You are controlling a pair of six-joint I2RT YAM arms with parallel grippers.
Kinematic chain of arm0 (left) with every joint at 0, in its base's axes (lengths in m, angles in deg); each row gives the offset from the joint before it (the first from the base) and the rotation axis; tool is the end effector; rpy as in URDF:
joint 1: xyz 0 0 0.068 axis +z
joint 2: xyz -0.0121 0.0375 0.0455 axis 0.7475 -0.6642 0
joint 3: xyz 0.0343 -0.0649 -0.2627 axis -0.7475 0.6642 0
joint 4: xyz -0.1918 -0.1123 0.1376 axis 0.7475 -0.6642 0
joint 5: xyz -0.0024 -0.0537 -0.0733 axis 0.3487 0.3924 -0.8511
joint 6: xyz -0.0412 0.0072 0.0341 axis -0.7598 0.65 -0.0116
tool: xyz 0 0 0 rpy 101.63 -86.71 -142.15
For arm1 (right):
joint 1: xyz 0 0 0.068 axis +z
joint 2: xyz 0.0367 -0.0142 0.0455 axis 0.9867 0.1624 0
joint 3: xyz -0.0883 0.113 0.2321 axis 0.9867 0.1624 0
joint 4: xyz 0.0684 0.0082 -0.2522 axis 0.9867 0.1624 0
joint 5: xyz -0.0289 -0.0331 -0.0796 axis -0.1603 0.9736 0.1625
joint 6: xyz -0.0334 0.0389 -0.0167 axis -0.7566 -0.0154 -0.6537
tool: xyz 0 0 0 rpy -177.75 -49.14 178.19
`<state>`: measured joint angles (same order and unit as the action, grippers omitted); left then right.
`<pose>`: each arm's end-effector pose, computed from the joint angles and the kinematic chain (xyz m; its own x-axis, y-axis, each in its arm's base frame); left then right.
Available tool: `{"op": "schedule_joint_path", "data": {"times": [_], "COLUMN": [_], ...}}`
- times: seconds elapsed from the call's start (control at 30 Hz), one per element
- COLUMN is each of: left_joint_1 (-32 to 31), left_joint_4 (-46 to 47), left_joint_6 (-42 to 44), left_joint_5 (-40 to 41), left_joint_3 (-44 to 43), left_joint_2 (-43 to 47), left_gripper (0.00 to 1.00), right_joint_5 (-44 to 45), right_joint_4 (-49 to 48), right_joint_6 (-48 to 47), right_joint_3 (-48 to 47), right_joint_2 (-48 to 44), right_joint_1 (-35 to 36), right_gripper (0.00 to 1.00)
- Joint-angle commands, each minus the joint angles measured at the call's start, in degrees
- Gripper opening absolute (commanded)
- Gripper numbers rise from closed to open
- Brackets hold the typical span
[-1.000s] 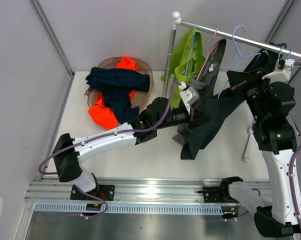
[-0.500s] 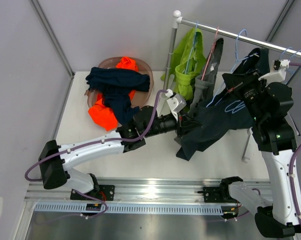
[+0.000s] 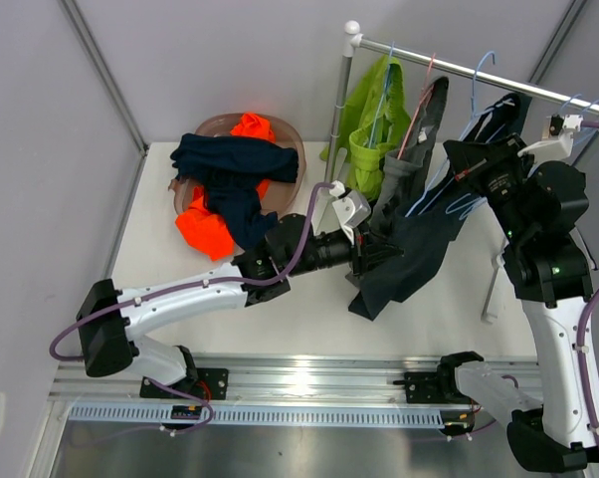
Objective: Remove the shorts from the hanger
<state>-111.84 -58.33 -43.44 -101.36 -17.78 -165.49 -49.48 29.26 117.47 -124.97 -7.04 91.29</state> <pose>0.1448 -0.3071 0.3814 -0.2088 -0.1471 -0.9668 0.9485 0.2103 -0.2369 0.1585 0.0305 0.5060 -0.0908 0.6613 -0.7446 -0.1888 0.7228 0.6648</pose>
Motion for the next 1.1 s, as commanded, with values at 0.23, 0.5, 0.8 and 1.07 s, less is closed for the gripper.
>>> {"op": "schedule_joint_path", "data": {"times": [0.23,0.5,0.8,1.07], "left_joint_1": [-2.72,-2.63,-2.63,-2.63], "left_joint_4": [3.83,-10.20,-19.19,-21.04], "left_joint_6": [-0.82,-0.37,-0.20,-0.29], "left_joint_5": [0.67,14.53,24.49,27.21], "left_joint_3": [3.97,-8.85,-16.86,-13.63], "left_joint_2": [1.54,-8.90,-16.57,-13.85], "left_gripper": [0.00,0.00,0.00,0.00], "right_joint_5": [0.88,-6.49,-19.32,-30.22], "right_joint_4": [-6.73,-6.47,-1.99,-17.25], "right_joint_6": [-1.05,5.01,17.83,39.00], "right_joint_3": [-3.42,-4.82,-8.25,-0.64], "right_joint_2": [0.28,-0.86,-5.16,-8.60], "right_joint_1": [-0.35,-0.44,-0.53,-0.53], "right_gripper": [0.00,0.00,0.00,0.00]}}
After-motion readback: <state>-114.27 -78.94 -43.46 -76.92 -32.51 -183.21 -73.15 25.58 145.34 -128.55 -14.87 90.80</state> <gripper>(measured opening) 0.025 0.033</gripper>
